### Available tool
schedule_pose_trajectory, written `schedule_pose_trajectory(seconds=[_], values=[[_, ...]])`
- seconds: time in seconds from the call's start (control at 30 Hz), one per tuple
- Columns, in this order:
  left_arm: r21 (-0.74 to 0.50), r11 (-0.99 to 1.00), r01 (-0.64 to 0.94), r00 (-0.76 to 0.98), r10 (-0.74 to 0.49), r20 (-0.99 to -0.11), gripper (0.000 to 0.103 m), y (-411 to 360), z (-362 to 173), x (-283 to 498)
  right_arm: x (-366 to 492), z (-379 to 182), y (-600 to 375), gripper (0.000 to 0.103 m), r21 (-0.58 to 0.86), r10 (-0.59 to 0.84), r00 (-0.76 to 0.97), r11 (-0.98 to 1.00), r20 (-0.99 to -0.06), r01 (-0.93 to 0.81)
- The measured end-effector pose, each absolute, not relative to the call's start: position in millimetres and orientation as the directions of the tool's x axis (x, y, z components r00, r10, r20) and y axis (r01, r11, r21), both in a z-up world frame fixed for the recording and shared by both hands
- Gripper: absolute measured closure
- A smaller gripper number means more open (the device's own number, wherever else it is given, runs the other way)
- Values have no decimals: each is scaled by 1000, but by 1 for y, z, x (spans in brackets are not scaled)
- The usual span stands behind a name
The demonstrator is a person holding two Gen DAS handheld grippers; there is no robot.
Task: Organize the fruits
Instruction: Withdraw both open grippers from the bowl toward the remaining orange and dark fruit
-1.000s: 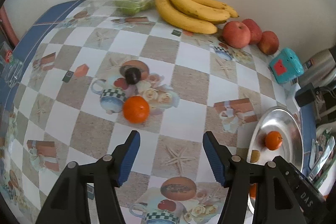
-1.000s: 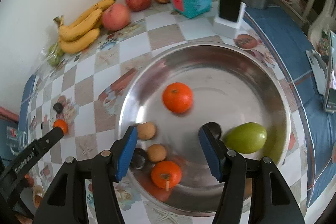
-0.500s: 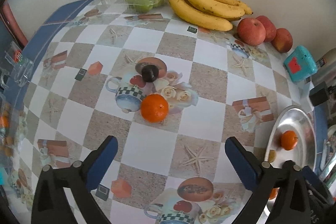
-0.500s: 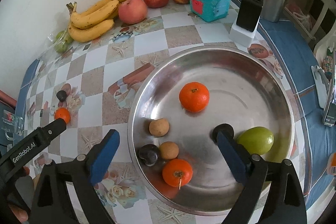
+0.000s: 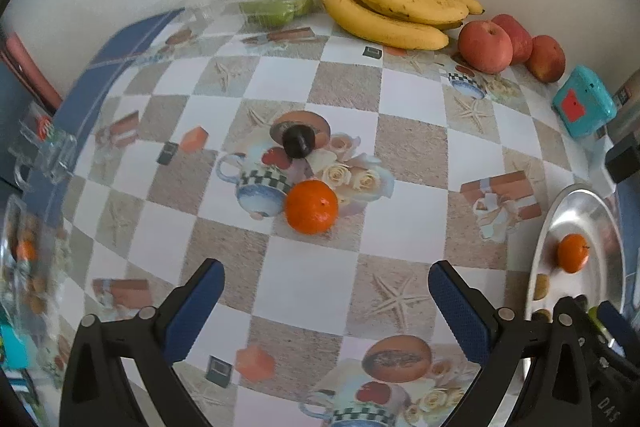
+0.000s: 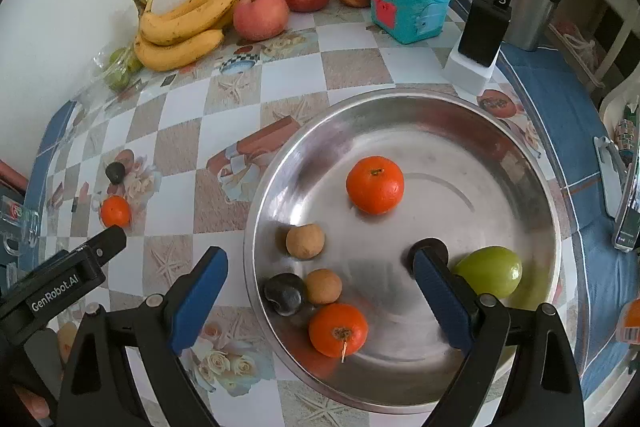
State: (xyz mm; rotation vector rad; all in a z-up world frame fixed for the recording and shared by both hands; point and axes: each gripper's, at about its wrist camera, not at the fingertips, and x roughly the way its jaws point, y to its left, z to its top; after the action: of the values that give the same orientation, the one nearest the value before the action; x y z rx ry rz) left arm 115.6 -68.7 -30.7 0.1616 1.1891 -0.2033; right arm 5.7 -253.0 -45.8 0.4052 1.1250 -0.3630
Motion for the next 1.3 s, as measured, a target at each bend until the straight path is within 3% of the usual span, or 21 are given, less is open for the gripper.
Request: schedule_pose_trajectory(seconds=[0.43, 0.83, 1.13, 1.3], values=[[181, 955, 234, 440, 62, -896, 0, -33, -19, 129, 17, -42, -224, 9, 124, -51, 400, 908, -915, 400], [119, 988, 100, 421, 66, -905, 0, 11, -21, 145, 32, -42, -185, 9, 135, -2, 420, 945, -908, 296], [-10, 994, 108, 387, -51, -921, 0, 8, -38, 158, 47, -52, -172, 9, 151, 24, 429, 952, -903, 265], [-100, 986, 135, 382, -145, -913, 8, 0, -41, 162, 51, -55, -169, 9, 141, 18, 433, 957, -901, 255]])
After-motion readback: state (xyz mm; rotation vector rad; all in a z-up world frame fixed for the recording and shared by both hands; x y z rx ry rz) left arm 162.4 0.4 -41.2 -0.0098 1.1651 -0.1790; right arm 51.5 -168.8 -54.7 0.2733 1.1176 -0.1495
